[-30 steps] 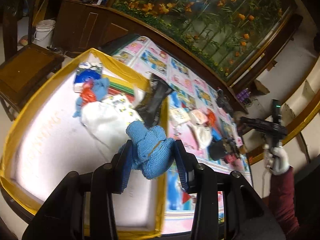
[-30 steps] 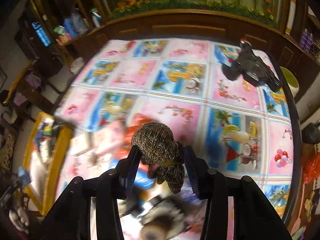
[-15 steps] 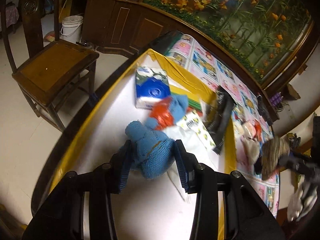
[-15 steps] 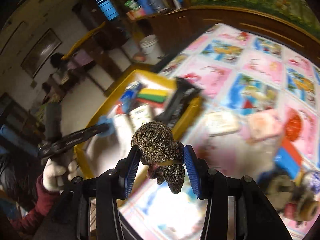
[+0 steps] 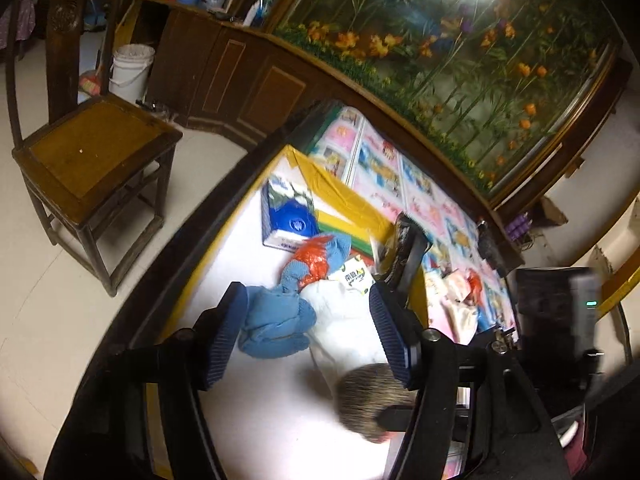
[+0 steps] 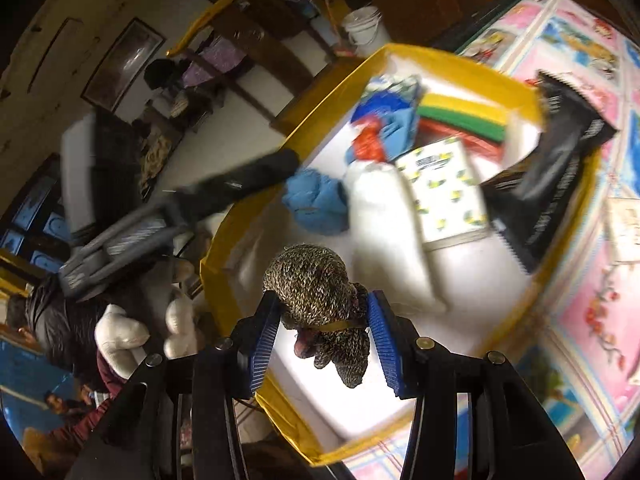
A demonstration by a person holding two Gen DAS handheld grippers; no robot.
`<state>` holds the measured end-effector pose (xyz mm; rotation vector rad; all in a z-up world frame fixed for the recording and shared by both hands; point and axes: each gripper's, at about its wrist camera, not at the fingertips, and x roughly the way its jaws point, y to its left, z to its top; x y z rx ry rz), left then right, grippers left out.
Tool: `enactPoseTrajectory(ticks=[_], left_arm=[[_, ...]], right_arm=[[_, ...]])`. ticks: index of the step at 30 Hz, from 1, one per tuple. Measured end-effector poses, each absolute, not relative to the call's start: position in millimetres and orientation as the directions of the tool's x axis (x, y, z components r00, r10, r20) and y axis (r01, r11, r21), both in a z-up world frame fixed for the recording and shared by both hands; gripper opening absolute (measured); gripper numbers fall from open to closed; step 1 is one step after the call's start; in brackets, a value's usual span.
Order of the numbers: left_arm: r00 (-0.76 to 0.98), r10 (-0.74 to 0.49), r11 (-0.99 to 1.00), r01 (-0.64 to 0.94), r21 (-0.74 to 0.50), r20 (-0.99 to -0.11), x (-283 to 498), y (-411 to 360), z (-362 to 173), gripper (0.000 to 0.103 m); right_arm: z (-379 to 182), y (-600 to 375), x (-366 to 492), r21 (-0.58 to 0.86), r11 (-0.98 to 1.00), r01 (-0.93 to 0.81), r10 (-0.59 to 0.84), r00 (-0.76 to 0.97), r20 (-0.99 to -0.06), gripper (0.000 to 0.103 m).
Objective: Organize soft objects
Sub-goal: 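Carry both gloves over the white box and open both tools to drop them, then grasp the white cloth bag on the table with the left tool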
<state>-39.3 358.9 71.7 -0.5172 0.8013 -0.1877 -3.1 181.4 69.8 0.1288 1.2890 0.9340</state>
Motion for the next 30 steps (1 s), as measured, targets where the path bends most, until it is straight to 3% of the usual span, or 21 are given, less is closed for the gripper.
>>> enactPoseTrajectory(ticks=[8, 13, 16, 19, 26, 30], left_arm=[[0.751, -0.323, 0.822, -0.079, -0.564, -0.576, -86.9, 393.6, 76.4, 0.067], [0.753, -0.314, 0.807, -0.109, -0.58, -0.578, -97.4, 402.0, 70.6, 0.067], [0.745, -0.317, 0.805, -0.116, -0.581, -0.588, -99.1, 401.1, 68.3, 0.067], [0.743, -0.301, 0.822, -0.117, -0.558, -0.598, -101.1, 395.1, 70.1, 0.067], [0.73, -0.29, 0.862, -0.081, -0.5, -0.619, -105.1, 364.8, 78.2, 0.067], [0.719, -0.312, 0.885, -0.019, -0.466, -0.621, -106.9, 337.0, 83.8, 0.067]], right_arm=[[41.1, 238.2, 19.5, 0.526, 0.67, -0.524, 0.605, -0.025, -0.796, 0.046], [49.8, 255.9, 29.6, 0.436, 0.706, -0.558, 0.564, 0.072, -0.822, 0.047], [55.2, 260.3, 28.1, 0.385, 0.717, -0.582, 0.552, 0.136, -0.822, 0.052], [63.6, 249.2, 15.4, 0.441, 0.699, -0.563, 0.603, 0.132, -0.787, 0.064], [108.0, 155.6, -22.5, 0.391, 0.735, -0.554, 0.618, 0.309, -0.723, 0.081], [120.5, 88.7, -59.2, 0.335, 0.784, -0.523, 0.581, 0.426, -0.694, 0.082]])
